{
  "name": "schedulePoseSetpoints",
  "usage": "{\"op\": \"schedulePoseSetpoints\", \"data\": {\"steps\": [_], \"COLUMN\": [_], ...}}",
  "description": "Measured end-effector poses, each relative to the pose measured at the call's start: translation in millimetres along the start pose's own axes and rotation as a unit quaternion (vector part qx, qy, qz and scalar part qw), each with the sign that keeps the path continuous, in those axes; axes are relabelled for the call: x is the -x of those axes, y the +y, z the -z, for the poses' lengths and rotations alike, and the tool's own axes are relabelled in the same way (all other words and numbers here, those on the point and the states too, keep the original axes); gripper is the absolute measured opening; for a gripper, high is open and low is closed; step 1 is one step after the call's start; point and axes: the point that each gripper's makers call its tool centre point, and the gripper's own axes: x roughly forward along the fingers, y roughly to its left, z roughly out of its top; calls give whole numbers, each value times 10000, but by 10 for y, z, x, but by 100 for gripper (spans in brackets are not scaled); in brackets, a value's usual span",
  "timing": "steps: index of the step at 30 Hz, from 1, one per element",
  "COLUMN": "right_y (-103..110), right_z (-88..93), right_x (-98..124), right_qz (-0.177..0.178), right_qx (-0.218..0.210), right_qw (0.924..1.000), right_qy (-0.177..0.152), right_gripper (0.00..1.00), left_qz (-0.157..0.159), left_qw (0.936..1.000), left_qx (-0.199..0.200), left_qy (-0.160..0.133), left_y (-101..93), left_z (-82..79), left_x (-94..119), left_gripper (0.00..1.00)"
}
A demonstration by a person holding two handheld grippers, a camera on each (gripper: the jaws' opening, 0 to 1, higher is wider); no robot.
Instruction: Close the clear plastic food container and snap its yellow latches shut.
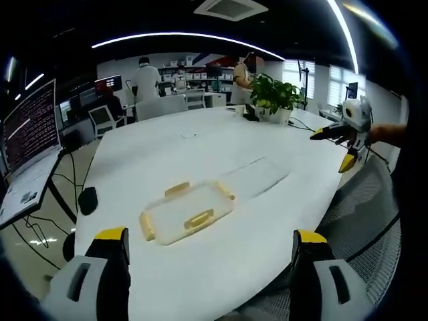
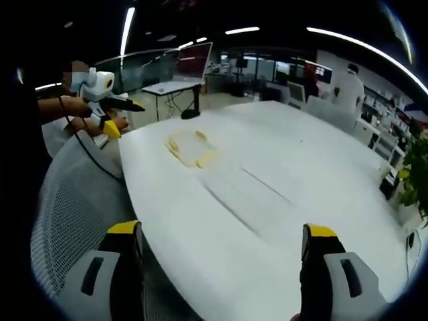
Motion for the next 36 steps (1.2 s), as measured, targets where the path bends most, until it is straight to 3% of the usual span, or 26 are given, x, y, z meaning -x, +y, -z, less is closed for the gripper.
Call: {"op": "schedulePoseSetpoints", "data": {"steps": [18,36], "right_y": [89,131], "right_z": [-235,-504], "right_x": [-293,-569], "right_qz": [-648,-1256], "right_qx": [496,1227], "right_qw": [9964,9832], "right_qy": [214,509], "right_gripper": [94,90], "left_qz": [257,742], "left_qw": [9985,9905], "left_qx": [-278,-798], "left_qy": [387,839], "left_y": [167,359], "left_z": [74,101], "left_x": [-92,-231], "left_gripper": [98,90]}}
